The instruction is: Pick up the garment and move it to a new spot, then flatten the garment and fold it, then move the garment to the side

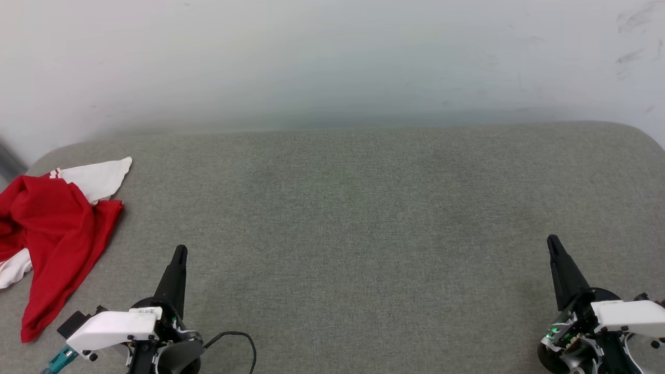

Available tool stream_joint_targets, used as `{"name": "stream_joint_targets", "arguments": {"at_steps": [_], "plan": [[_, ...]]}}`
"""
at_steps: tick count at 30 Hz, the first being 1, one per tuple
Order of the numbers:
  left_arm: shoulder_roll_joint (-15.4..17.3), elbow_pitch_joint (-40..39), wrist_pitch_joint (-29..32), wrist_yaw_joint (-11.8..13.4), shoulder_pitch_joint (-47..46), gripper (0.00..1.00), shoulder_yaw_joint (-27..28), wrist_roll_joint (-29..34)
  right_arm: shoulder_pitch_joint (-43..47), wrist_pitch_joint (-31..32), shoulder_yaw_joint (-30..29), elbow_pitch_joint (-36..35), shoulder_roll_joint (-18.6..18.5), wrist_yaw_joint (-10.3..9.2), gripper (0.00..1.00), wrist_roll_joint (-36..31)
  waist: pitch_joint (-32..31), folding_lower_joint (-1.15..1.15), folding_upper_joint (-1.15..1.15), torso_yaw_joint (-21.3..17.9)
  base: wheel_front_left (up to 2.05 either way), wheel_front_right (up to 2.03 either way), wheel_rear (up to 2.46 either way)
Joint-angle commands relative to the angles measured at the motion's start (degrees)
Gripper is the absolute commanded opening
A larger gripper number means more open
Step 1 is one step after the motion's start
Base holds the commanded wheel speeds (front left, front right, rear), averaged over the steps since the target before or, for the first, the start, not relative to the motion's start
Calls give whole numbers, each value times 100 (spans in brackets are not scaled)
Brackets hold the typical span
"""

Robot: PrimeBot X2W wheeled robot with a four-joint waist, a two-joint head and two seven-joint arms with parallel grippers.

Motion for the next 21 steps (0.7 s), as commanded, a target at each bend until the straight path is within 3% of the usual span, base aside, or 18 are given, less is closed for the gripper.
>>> {"name": "stream_joint_targets", "arguments": {"at_steps": [1, 21], "plan": [[-7, 2, 17, -17, -35, 0, 19, 15, -62, 3, 4, 5, 20, -2, 0, 6, 0, 0, 0, 0, 0, 0, 0], [-7, 2, 14, -17, -35, 0, 19, 12, -62, 2, 7, 5, 21, -2, 0, 6, 0, 0, 0, 0, 0, 0, 0]]}}
